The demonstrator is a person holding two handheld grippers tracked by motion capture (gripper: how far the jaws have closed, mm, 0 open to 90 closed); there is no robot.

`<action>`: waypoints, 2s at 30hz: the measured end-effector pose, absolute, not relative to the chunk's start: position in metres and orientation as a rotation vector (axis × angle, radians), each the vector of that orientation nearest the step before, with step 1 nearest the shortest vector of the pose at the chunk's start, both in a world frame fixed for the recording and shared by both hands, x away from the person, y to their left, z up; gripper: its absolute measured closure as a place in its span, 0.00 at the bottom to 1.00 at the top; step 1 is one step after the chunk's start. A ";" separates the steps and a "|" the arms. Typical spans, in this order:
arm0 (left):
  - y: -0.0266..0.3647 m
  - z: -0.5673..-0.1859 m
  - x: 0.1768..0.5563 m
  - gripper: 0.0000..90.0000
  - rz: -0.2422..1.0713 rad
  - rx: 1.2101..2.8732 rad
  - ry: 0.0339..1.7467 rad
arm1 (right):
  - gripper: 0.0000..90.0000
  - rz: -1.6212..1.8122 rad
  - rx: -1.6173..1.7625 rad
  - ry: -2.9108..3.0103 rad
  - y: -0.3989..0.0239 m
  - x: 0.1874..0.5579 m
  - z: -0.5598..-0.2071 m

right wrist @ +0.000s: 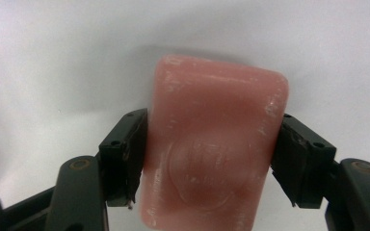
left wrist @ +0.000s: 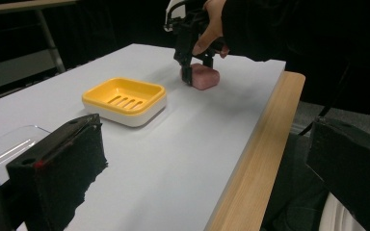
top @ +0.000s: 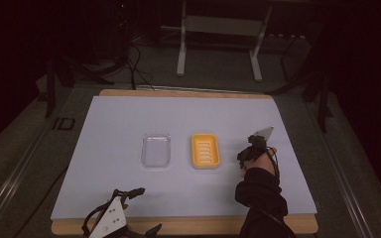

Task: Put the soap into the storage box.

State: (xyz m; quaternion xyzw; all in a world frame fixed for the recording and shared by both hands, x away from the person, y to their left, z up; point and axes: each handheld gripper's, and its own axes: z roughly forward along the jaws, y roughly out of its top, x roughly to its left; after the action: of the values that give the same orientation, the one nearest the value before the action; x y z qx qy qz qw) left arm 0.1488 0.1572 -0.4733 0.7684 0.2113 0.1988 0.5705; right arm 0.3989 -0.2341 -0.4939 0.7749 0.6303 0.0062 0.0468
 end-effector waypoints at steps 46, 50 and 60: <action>0.159 -0.474 0.148 0.01 0.444 1.793 0.469 | 0.42 0.029 1.946 2.252 -0.151 0.422 -0.395; 0.159 -0.474 0.148 0.01 0.443 1.795 0.469 | 0.42 0.039 1.929 2.286 -0.139 0.421 -0.394; 0.158 -0.474 0.147 0.01 0.444 1.797 0.465 | 0.42 0.107 1.863 2.397 -0.094 0.417 -0.398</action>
State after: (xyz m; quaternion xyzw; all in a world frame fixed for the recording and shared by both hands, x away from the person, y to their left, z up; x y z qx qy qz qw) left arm 0.1473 0.1583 -0.4745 0.7682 0.1987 0.1897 0.5782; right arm 0.4166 -0.0936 -0.3977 0.6124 0.7880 0.0353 0.0521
